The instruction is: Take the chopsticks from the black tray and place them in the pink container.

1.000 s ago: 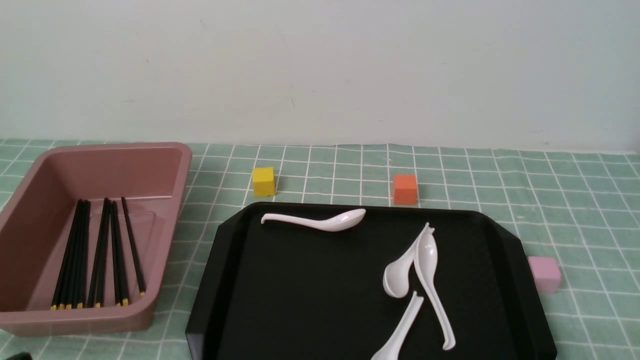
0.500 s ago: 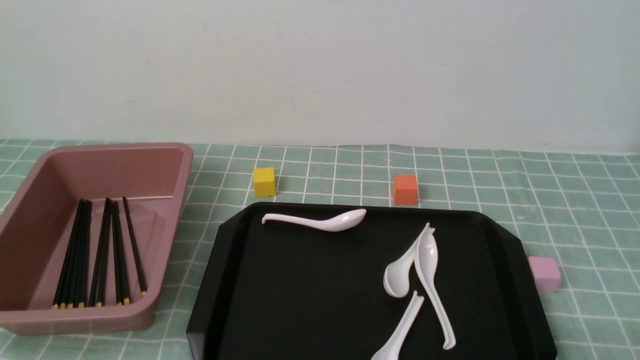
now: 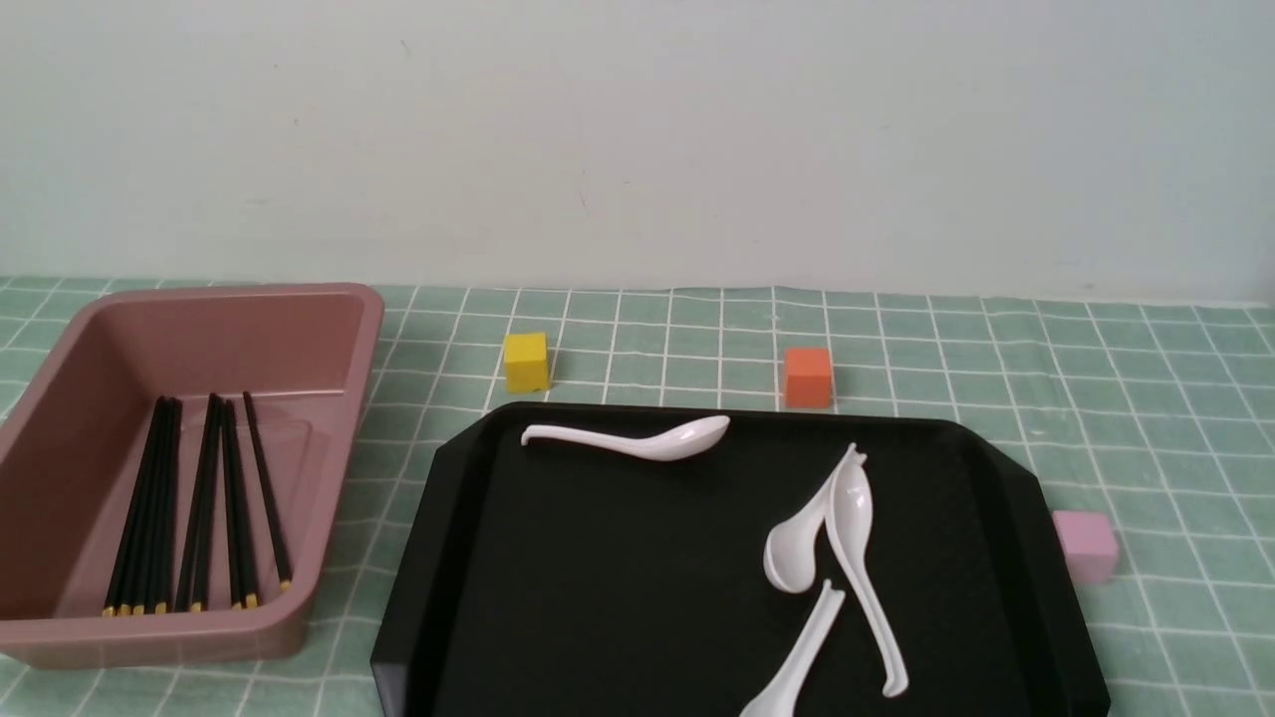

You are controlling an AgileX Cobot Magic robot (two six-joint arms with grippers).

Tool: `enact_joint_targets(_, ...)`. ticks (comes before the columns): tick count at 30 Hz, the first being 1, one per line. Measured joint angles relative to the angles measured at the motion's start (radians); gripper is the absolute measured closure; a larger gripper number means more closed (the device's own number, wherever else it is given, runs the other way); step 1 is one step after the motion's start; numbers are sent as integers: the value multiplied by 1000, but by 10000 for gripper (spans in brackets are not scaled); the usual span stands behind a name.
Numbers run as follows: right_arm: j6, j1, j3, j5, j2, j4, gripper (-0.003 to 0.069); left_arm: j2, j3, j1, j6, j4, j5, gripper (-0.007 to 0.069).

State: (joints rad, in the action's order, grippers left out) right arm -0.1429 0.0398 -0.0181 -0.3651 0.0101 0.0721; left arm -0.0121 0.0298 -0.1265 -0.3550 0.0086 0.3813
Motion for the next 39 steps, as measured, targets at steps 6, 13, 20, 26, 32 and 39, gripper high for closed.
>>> enact_joint_targets(6,0,0,0,0,0,0,419,0,0,0,0,2,0,608)
enact_joint_targets(13,0,0,0,0,0,0,419,0,0,0,0,2,3,604)
enact_joint_targets(20,0,0,0,0,0,0,419,0,0,0,0,2,3,604)
enact_joint_targets(26,0,0,0,0,0,0,419,0,0,0,0,2,3,604)
enact_joint_targets(32,0,0,0,0,0,0,419,0,0,0,0,2,3,604)
enact_joint_targets(39,0,0,0,0,0,0,419,0,0,0,0,2,3,604)
